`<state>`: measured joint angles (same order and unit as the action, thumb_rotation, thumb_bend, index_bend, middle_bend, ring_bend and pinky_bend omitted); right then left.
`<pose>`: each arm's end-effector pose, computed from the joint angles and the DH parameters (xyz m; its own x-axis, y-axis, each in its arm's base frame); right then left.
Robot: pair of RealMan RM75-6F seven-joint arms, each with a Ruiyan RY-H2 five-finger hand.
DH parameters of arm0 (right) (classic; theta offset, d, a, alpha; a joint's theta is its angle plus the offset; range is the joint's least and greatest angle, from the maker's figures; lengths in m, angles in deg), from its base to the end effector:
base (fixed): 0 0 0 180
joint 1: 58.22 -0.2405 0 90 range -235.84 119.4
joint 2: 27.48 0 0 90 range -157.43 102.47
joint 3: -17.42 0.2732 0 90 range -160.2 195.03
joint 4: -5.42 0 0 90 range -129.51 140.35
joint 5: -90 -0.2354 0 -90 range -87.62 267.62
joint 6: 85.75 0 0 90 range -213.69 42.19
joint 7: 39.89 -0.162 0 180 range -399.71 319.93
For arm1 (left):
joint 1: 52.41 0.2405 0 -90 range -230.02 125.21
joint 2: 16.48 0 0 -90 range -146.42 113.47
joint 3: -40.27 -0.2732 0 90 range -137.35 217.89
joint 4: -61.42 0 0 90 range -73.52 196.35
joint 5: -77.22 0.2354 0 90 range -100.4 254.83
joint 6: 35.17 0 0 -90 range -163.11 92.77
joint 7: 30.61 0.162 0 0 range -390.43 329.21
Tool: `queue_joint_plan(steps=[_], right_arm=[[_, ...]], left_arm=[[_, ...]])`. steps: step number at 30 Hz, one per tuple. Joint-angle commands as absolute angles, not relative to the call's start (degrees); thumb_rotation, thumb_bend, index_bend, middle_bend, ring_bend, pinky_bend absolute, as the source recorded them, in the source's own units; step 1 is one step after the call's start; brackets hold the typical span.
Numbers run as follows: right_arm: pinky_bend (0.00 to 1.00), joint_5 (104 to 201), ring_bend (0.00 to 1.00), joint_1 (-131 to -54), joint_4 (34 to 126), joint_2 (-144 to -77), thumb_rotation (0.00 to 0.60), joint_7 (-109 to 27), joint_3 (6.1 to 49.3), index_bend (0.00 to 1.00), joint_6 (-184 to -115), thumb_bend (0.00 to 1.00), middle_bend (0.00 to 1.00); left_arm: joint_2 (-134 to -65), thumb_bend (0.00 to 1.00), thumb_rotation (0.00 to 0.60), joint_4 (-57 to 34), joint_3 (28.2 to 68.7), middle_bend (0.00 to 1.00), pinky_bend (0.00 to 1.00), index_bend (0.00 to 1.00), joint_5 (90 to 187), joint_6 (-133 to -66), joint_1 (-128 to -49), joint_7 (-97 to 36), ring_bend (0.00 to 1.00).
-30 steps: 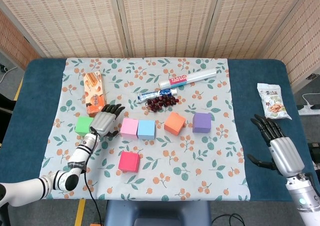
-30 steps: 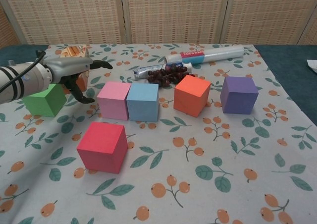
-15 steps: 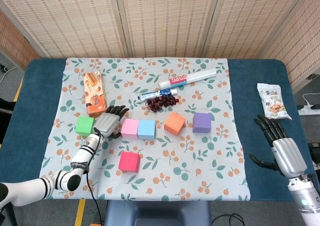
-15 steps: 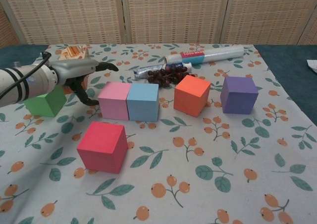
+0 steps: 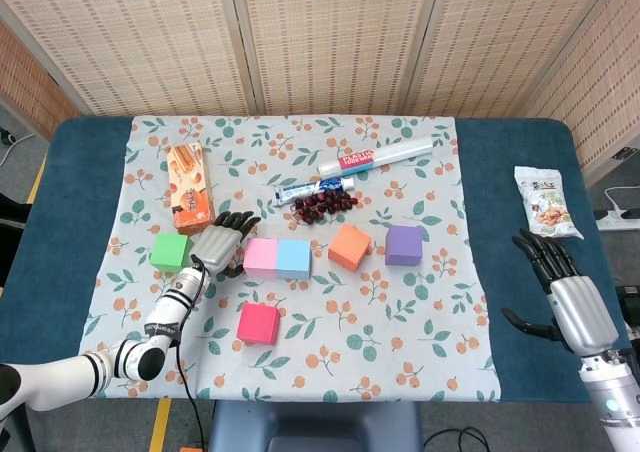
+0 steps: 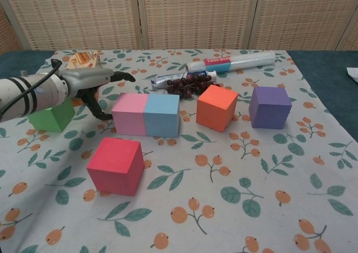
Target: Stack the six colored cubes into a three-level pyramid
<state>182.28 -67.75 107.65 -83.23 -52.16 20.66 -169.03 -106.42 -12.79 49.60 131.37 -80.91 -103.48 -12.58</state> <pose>-0.2768 -0.2234 0.1639 0.1837 -0.0416 0.9821 -0.9646 -0.1998 0.1720 -0.1604 0.4280 -0.0564 0.4983 0.3337 0.8002 0.8552 -0.3411 -0.3903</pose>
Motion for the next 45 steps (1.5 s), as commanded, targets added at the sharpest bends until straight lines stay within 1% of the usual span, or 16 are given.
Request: queue_joint_plan(steps=[1,4,6,10,13,17,20,25,28,35,40,45], right_arm=[[0.00,182.2,0.00,-67.8,107.6,-83.2,0.600,-52.2,20.7,0.00,-169.0,0.12,0.00],[0.00,181.8,0.00,-68.2,107.7,-83.1,0.600,-52.2,20.9,0.00,-168.3,0.12,0.00],[0.00,181.5,0.00,-68.9,107.9,-82.9,0.600,-52.0,21.1,0.00,-167.2,0.12,0.00],[0.00,179.9,0.00,-72.2,108.9,-83.0,0.600,-50.8,22.9,0.00,-163.0,0.12,0.00],[0.00,177.9,0.00,-75.4,109.9,-84.1,0.600,-49.9,24.7,0.00,-159.1,0.12,0.02],[0.00,171.1,0.00,-81.5,110.7,-86.9,0.600,-48.0,27.9,0.00,-150.5,0.10,0.03],[0.00,164.9,0.00,-85.7,109.4,-90.0,0.600,-45.1,30.2,0.00,-145.5,0.08,0.02],[0.00,156.4,0.00,-91.1,107.3,-96.6,0.600,-37.6,32.2,0.00,-141.8,0.03,0.02],[0.00,150.0,0.00,-94.1,105.9,-100.8,0.600,-32.1,32.9,0.00,-140.9,0.02,0.03],[0.00,139.3,0.00,-99.3,101.1,-111.4,0.600,-21.7,33.0,0.00,-143.3,0.02,0.02],[0.00,136.1,0.00,-101.3,98.5,-116.2,0.600,-18.2,33.2,0.00,-145.1,0.01,0.02],[0.00,134.4,0.00,-102.5,95.0,-119.5,0.600,-16.2,33.4,0.00,-146.6,0.01,0.02]], left_arm=[[-106.1,0.32,0.600,-13.1,49.7,0.00,0.03,0.01,131.4,-81.2,-103.3,-12.6,0.00],[-104.5,0.32,0.600,-14.6,49.6,0.00,0.03,0.01,131.8,-82.1,-102.5,-12.8,0.00],[-102.5,0.32,0.600,-17.0,49.5,0.00,0.03,0.01,133.3,-84.2,-101.1,-13.8,0.00],[-96.9,0.32,0.600,-22.8,48.1,0.00,0.03,0.04,139.1,-90.6,-97.0,-15.8,0.00],[-92.6,0.32,0.600,-26.8,46.9,0.00,0.03,0.05,142.5,-93.4,-94.3,-18.2,0.00],[-86.7,0.32,0.600,-31.4,44.6,0.00,0.03,0.07,147.0,-96.7,-90.6,-20.4,0.00],[-83.3,0.32,0.600,-34.0,42.9,0.00,0.03,0.07,149.9,-97.9,-88.4,-22.1,0.00],[-79.9,0.32,0.600,-36.4,40.9,0.00,0.03,0.07,154.5,-100.9,-85.3,-24.3,0.00],[-78.9,0.31,0.600,-36.9,40.1,0.00,0.03,0.07,156.8,-102.0,-83.9,-25.9,0.00],[-78.8,0.32,0.600,-35.9,39.3,0.00,0.03,0.07,160.5,-103.3,-82.1,-28.9,0.00],[-78.6,0.31,0.600,-34.9,39.5,0.00,0.03,0.07,161.9,-104.7,-80.9,-30.1,0.00],[-78.9,0.31,0.600,-33.0,40.4,0.00,0.03,0.09,163.2,-110.1,-78.0,-31.7,0.00]])
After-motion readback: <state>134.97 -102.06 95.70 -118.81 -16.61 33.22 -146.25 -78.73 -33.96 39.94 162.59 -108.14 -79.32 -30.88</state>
